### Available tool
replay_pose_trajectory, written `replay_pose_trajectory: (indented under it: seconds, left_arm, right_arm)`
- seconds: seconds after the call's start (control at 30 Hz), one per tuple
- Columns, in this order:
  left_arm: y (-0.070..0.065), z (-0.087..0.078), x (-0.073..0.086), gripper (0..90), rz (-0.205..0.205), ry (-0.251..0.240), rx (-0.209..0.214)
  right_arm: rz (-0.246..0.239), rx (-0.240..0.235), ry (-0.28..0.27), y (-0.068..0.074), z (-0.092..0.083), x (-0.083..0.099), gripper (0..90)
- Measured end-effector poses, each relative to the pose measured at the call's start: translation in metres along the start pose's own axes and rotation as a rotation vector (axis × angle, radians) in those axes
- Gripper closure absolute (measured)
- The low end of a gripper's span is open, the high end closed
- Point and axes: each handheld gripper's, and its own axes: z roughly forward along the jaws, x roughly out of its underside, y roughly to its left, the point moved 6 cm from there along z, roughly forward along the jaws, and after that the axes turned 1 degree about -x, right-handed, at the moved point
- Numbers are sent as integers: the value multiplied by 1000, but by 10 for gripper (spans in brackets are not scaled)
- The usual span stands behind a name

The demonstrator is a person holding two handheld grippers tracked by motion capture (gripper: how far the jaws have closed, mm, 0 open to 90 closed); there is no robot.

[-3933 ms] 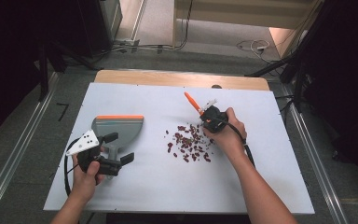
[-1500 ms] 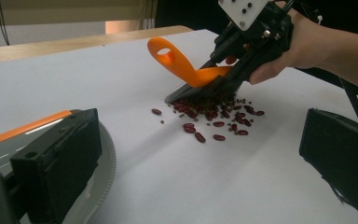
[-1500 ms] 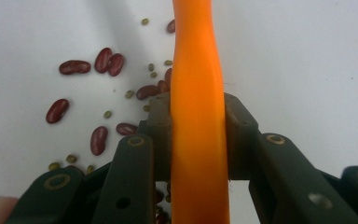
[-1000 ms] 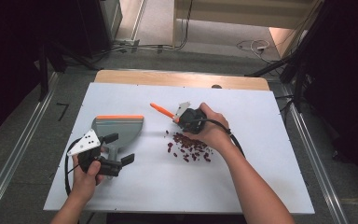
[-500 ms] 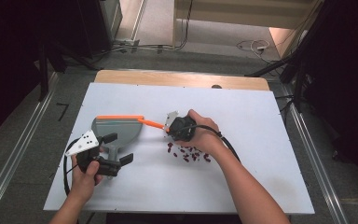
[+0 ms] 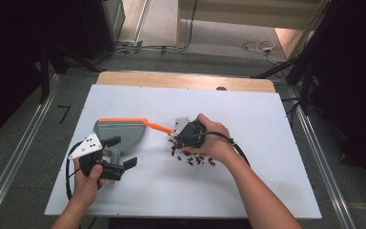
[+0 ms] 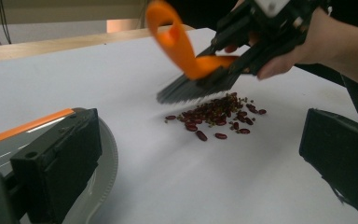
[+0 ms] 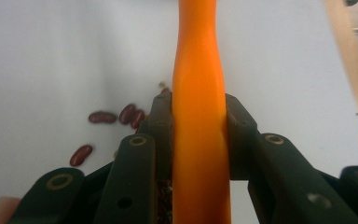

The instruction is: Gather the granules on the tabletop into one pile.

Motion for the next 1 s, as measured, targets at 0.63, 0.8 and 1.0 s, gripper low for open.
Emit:
replay_pose_trajectory:
  seconds: [0.63, 0.8, 1.0]
  left_arm:
    - [1, 0, 0, 0, 0, -1, -1]
    - [1, -1, 0, 0, 0, -1, -2]
    - [2, -1, 0, 0, 0, 1, -5]
  right_arm:
    - [646, -410, -20, 33, 12, -26, 683]
    - [823, -391, -31, 18, 32, -12, 686]
    - [877, -335, 9, 11, 35, 2, 679]
